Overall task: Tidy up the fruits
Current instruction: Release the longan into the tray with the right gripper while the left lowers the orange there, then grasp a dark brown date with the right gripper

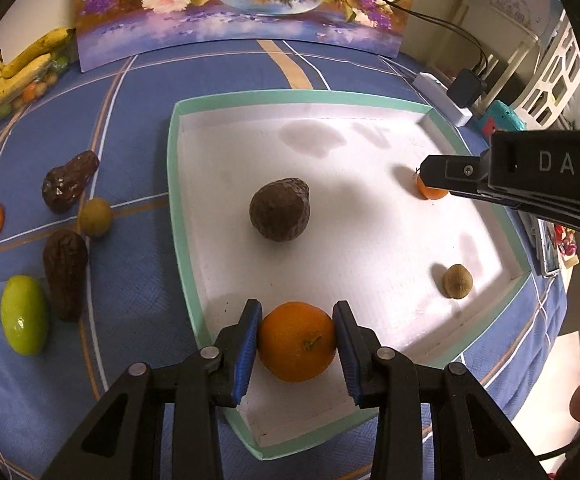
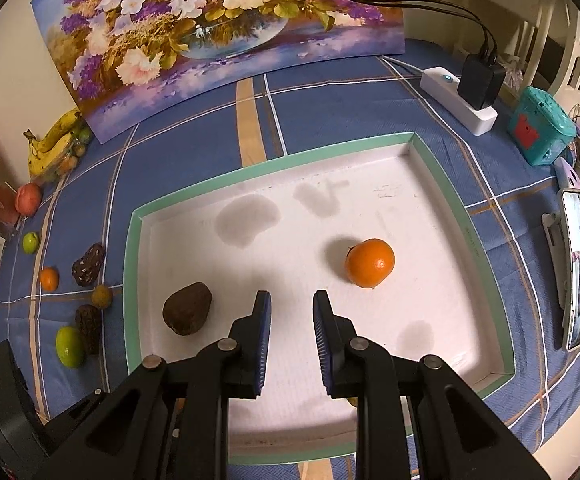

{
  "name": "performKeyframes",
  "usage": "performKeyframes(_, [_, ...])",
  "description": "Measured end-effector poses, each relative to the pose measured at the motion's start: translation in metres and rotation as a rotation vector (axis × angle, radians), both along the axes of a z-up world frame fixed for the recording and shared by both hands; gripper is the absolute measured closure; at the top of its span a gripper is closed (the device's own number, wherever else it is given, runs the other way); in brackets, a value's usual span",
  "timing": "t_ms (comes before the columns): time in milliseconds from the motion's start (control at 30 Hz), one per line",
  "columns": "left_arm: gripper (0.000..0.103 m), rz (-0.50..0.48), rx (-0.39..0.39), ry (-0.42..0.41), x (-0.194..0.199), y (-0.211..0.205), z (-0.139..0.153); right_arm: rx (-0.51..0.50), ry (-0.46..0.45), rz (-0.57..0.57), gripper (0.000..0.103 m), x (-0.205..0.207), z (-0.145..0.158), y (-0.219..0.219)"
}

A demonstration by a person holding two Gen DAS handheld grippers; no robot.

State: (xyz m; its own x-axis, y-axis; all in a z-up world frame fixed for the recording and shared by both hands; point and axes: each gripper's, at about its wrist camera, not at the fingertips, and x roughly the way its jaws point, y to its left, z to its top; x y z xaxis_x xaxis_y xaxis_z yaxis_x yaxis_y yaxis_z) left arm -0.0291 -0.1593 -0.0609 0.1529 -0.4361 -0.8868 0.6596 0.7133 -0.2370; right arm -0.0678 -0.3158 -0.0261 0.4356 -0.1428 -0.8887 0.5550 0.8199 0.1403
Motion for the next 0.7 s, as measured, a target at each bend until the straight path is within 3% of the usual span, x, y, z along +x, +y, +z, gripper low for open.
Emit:
performKeyframes(167, [0.062,-0.016,0.003,-0.002,0.001,-0.003,0.004,0.002,-0.003,0.000,0.081,0.000,-0.001,-0.001])
performKeyframes(300, [0.050,-0.020,-0.008,-0.011,0.001,-0.002,0.009,0.002,-0.004,0.000,0.081,0.000,-0.001,-0.001])
performKeyframes(700, [0.050,0.027,-0.080,-0.055,0.012,0.016,0.037,0.004,-0.021,-0.003,0.081,-0.003,0.003,-0.001])
